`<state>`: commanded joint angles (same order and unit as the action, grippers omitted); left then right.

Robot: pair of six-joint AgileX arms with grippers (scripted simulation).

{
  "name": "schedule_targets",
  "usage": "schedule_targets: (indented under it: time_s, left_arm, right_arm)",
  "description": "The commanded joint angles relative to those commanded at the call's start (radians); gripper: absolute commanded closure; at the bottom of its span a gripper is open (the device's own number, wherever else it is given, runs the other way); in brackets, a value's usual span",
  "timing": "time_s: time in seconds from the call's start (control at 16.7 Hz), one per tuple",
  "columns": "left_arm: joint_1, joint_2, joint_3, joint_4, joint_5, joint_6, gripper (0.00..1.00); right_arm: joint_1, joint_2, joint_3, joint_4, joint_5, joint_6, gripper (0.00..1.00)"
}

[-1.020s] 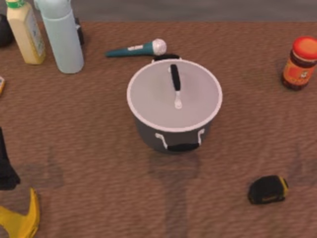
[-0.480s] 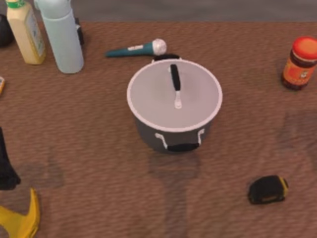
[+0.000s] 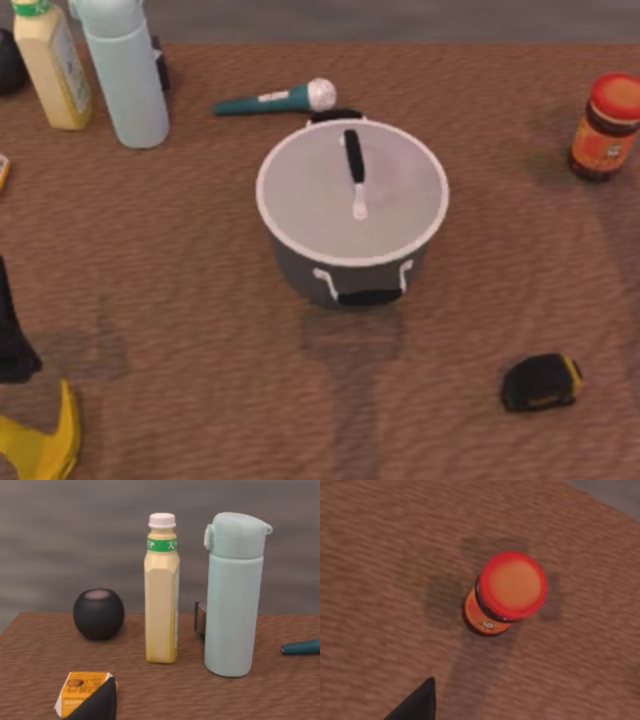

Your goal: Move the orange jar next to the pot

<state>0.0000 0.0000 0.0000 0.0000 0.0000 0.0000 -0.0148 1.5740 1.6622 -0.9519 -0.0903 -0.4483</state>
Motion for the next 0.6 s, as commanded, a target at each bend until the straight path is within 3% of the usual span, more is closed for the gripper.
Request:
schedule_targets:
  time_s: [0.6]
  left_arm:
    - [0.000, 0.000, 0.000, 0.000, 0.000, 0.000, 0.00]
  right_arm:
    - [-0.014, 0.908, 0.952, -0.507, -0.034, -0.301, 0.00]
